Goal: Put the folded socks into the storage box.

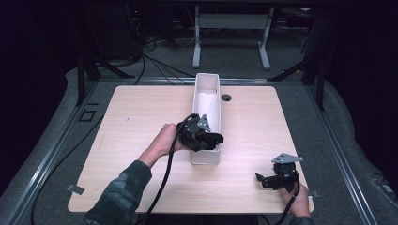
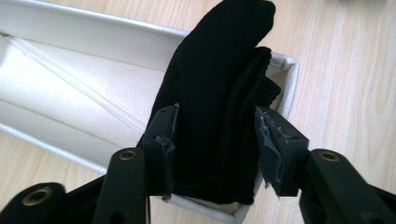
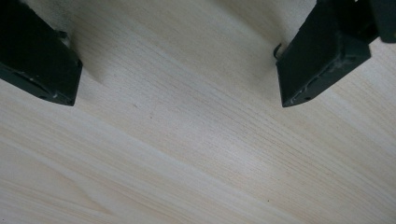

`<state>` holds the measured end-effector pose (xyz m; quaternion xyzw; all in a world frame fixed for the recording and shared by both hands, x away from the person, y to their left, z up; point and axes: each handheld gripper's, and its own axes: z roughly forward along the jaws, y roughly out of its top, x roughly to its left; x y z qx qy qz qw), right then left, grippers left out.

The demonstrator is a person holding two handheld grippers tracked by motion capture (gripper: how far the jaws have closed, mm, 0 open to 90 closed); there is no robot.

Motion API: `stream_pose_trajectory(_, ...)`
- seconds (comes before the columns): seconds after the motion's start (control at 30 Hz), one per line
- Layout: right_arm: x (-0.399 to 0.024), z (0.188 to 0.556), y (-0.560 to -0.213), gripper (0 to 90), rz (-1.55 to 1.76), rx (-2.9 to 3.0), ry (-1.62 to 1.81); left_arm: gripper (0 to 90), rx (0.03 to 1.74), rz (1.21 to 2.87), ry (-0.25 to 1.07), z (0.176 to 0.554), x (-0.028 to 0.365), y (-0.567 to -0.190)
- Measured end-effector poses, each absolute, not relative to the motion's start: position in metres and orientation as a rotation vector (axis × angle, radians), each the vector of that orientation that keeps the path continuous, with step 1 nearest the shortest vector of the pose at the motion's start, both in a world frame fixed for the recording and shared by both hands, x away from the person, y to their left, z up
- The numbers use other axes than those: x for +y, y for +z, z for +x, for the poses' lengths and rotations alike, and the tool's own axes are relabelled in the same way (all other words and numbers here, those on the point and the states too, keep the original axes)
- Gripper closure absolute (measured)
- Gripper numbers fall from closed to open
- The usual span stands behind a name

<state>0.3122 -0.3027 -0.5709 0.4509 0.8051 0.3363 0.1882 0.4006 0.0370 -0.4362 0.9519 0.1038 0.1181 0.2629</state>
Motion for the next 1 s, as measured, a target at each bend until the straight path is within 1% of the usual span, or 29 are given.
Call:
stream_pose_trajectory(0.1,-0.303,0.312,-0.571,0.0,1.269,2.265,0.946,46.8,0.296,2.573,0.315,0.4,0.039,-0.435)
stream_pose_trajectory(0.5,-0.303,0.312,-0.571,0.0,1.269,2.265,0.946,38.3,0.329,2.556,0.311,0.397,0.049,-0.429)
stream_pose_trajectory(0.7,-0.303,0.312,-0.571,0.0,1.268,2.265,0.946,30.3,0.35,2.543,0.328,0.392,0.058,-0.424)
stream_pose_trajectory(1.0,-0.303,0.312,-0.571,0.0,1.27,2.265,0.946,17.8,0.402,2.512,0.369,0.381,0.083,-0.419)
